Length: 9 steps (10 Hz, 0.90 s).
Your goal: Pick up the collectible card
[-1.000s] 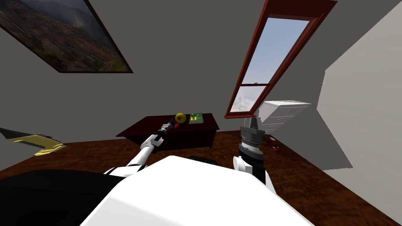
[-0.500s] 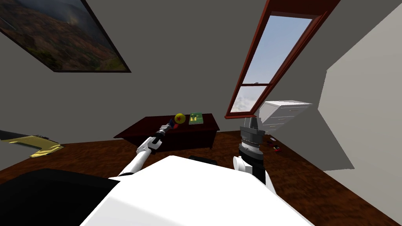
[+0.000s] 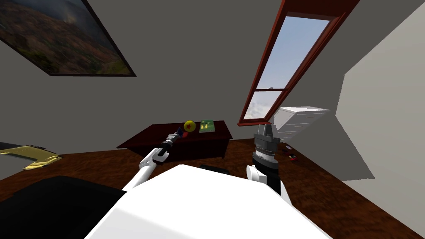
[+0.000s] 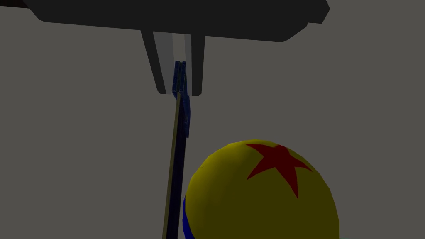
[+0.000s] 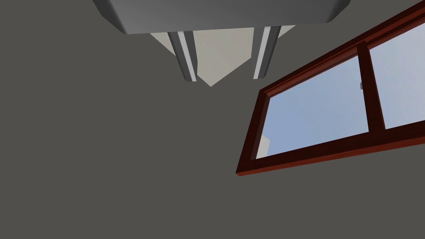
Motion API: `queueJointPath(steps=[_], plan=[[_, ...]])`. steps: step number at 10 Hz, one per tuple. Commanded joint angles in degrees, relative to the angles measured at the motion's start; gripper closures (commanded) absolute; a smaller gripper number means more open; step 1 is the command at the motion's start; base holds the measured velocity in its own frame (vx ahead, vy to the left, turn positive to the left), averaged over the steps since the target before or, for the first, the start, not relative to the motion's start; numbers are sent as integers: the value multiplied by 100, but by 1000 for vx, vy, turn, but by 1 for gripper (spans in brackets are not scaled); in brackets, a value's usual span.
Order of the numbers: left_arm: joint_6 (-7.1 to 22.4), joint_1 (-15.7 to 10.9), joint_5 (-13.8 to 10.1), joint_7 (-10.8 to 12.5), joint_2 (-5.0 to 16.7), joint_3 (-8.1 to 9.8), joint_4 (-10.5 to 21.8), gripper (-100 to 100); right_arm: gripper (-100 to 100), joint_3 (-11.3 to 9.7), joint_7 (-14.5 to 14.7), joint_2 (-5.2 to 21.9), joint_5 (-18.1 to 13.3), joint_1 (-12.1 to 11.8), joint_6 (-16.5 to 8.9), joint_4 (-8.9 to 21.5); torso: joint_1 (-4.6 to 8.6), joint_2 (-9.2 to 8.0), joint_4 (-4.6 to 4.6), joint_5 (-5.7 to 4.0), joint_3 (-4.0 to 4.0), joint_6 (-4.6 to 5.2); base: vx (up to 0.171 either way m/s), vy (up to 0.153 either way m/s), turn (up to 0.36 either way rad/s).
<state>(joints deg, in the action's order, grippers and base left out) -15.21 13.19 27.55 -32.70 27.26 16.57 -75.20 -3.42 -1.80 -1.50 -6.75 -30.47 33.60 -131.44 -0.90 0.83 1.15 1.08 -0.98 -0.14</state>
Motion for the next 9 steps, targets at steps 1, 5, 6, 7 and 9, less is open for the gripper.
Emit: queueJointPath(steps=[1, 5, 6, 7, 9], plan=[[91, 286, 43, 74, -45, 26, -286, 100, 0, 0, 0, 0, 0, 0, 0, 0, 0, 0, 0, 0, 0, 0, 66, 20, -15], [207, 806, 132, 203, -150, 109, -960, 100, 0, 0, 0, 0, 0, 0, 0, 0, 1, 0, -2, -1, 1, 1, 40, 11, -12], [207, 864, 132, 203, -150, 109, -1153, 100, 0, 0, 0, 0, 0, 0, 0, 0, -1, 5, 0, 1, -3, -1, 33, 7, 17], [323, 1117, 220, 332, -255, 193, -1341, 100, 0, 0, 0, 0, 0, 0, 0, 0, 3, 0, -3, -1, 1, 3, 60, 20, -33], [323, 1365, 220, 332, -255, 193, -1636, 100, 0, 0, 0, 0, 0, 0, 0, 0, -3, 7, 0, 0, -4, -1, 47, 13, -8]])
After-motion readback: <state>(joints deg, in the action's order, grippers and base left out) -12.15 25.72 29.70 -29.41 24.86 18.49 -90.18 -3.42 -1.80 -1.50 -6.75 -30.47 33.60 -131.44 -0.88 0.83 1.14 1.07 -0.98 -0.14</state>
